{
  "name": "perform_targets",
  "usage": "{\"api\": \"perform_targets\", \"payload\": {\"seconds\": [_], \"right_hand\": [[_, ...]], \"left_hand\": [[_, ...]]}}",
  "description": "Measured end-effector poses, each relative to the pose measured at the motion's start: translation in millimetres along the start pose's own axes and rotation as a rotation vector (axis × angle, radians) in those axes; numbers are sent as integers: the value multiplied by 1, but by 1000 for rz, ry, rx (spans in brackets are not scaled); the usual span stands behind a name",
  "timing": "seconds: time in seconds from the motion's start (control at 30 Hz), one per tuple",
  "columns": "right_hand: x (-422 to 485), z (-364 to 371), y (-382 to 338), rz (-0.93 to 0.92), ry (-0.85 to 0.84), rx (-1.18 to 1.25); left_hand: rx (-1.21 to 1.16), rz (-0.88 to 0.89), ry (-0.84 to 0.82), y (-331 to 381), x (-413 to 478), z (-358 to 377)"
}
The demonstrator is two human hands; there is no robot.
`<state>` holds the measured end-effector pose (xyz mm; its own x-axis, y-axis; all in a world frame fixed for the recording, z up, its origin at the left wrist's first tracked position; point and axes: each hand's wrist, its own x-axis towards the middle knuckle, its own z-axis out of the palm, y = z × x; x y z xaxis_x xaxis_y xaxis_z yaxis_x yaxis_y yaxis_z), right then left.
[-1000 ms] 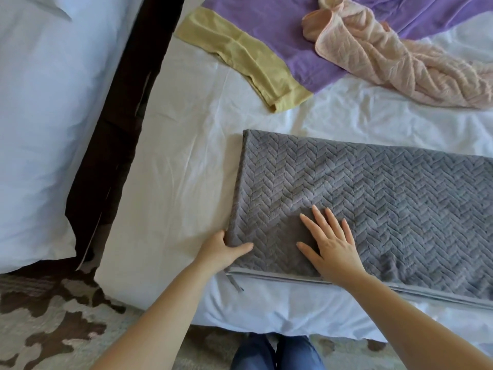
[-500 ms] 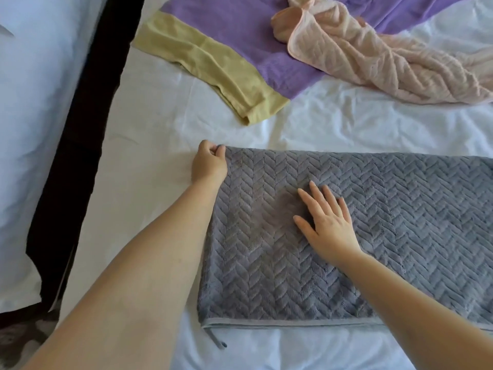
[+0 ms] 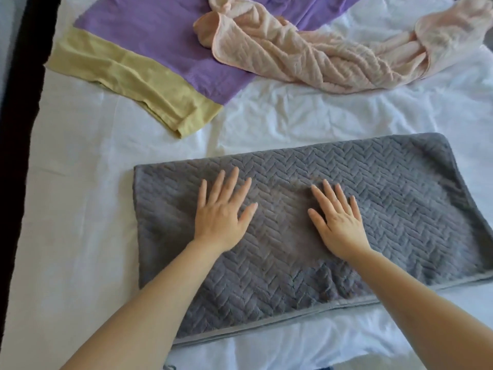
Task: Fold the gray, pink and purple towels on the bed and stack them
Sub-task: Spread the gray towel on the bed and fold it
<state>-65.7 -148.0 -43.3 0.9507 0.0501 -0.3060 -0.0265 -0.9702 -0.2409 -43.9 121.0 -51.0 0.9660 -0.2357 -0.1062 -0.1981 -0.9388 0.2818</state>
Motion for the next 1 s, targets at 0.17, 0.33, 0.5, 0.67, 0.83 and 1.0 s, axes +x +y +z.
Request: {"api": "perform_targets", "payload": {"seconds": [0.17, 0.33, 0.5, 0.67, 0.83, 1.0], "right_hand": [[-38, -15, 130, 163, -33, -122], [-84, -38, 234, 432, 114, -18], [-82, -55, 276, 657, 275, 396], [-84, -57, 312, 538, 143, 459], [-74, -58, 323, 494, 59, 500], [-28, -76, 318, 397, 89, 649]], "left_hand": [[173, -136, -131, -2, -2, 25], [201, -170, -120, 77, -6, 29], [64, 143, -224, 224, -8, 64], [173, 205, -263, 290, -13, 91], [170, 156, -261, 291, -10, 86], [58, 0, -141, 294, 32, 72]]}}
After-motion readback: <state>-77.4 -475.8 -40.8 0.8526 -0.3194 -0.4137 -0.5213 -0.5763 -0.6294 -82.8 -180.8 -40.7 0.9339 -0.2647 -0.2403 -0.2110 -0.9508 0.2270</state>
